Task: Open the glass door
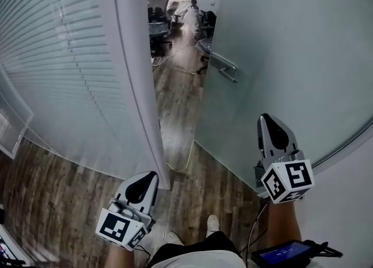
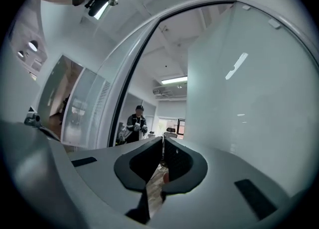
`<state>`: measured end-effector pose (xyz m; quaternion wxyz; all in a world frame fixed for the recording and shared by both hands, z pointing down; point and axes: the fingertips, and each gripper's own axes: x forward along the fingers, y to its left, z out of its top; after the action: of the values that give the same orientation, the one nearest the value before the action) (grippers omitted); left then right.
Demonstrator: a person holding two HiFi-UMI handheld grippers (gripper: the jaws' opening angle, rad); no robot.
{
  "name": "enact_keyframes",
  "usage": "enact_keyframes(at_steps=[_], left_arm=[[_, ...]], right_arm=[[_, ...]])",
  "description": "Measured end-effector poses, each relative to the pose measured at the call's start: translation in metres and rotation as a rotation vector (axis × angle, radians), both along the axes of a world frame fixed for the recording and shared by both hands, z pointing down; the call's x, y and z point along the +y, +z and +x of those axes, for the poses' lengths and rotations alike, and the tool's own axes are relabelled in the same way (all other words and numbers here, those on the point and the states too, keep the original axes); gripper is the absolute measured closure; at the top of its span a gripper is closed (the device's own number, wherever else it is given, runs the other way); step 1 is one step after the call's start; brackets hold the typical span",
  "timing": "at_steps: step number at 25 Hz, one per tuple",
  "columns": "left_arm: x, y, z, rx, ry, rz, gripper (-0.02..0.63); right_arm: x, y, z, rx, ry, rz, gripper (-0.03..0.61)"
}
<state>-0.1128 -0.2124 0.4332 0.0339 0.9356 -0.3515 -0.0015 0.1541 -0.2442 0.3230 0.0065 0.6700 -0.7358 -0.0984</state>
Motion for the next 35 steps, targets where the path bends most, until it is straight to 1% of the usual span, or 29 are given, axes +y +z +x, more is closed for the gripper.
enact_keyframes(at_steps=[2,5,9,12,16,19,21,27,31,35], left_arm=[[0.007,0.001,-0.009,-0.002,0.019,0.003,0.614],[0.021,0.008,-0.011,-0.002,0.038,0.016,0.614],[0.035,0.004,-0.013,0.002,0.048,0.016,0.612],[0.041,0.001,-0.012,-0.005,0.04,0.022,0.613],[0.06,-0.022,0.001,-0.008,0.002,0.026,0.612],[0.081,-0.061,0.013,-0.001,-0.032,0.025,0.614],[0.099,-0.079,0.021,0.007,-0.053,0.021,0.614],[0.164,-0.082,0.046,-0.012,-0.117,0.028,0.614],[0.195,-0.095,0.045,-0.026,-0.162,0.03,0.612],[0.212,-0.102,0.028,-0.032,-0.215,0.041,0.614]], right_arm=[[0.026,0.004,-0.015,-0.012,0.003,0.016,0.574],[0.06,0.019,-0.029,-0.023,-0.009,0.022,0.575],[0.082,0.028,-0.042,-0.029,-0.024,-0.012,0.575],[0.093,0.033,-0.046,-0.036,-0.044,-0.021,0.575],[0.119,0.024,-0.04,-0.026,-0.088,-0.038,0.577],[0.14,-0.007,-0.031,-0.025,-0.129,-0.059,0.577],[0.157,-0.022,-0.023,-0.025,-0.155,-0.07,0.577],[0.209,-0.028,-0.004,-0.034,-0.244,-0.068,0.577],[0.231,-0.04,-0.012,-0.044,-0.312,-0.073,0.577],[0.24,-0.045,-0.028,-0.046,-0.367,-0.064,0.577]])
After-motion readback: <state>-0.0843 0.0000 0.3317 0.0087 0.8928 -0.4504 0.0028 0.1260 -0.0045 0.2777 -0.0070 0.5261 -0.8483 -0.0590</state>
